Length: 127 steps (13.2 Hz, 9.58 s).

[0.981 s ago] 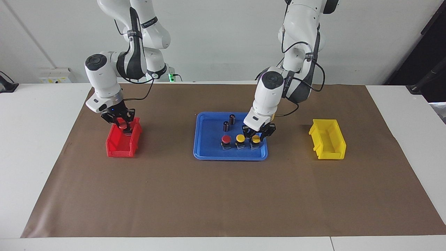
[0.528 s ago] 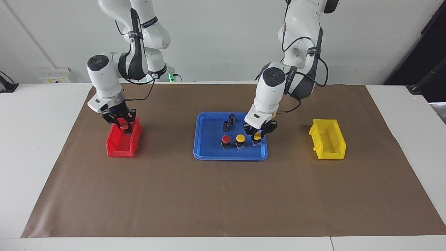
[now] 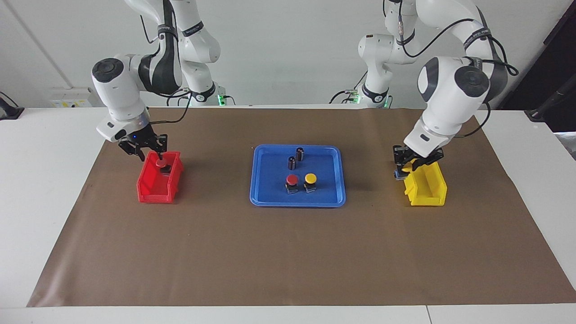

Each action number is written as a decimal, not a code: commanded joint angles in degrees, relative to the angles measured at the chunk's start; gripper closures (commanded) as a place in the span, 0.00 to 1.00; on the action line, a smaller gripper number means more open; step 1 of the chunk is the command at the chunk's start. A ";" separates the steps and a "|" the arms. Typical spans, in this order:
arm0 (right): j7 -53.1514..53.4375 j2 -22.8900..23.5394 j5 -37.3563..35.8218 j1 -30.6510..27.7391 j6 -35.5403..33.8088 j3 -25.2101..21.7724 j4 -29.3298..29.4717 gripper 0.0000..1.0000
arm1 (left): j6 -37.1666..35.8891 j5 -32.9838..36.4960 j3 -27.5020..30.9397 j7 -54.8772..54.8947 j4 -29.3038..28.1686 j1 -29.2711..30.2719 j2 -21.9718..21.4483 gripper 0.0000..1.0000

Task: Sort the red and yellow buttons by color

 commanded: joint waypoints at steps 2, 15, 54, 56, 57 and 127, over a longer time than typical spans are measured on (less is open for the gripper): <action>16.93 8.85 0.77 11.99 -5.79 0.27 16.65 0.29 | 0.33 -0.55 -0.37 8.45 -1.17 5.17 -0.44 0.98; 56.97 29.08 -4.92 38.13 3.88 0.26 30.57 0.20 | 23.86 0.59 -0.28 10.05 -29.37 9.41 -8.88 0.94; 0.05 -1.58 1.74 -0.96 2.82 0.09 -0.71 0.99 | 16.59 0.07 -1.34 -35.55 -4.34 -23.19 3.76 0.00; -2.16 -1.06 1.83 -3.34 6.84 0.09 -2.90 0.99 | 17.64 0.07 -1.34 -37.22 -4.17 -25.30 5.70 0.00; -2.16 -0.10 1.91 -3.34 10.17 0.09 -4.13 0.99 | 18.43 0.15 -1.25 -37.93 -4.08 -25.83 6.15 0.00; 0.91 4.04 1.74 -3.34 -33.74 -1.58 34.35 0.00 | 2.54 0.15 -1.42 8.29 -0.22 8.70 -4.38 0.00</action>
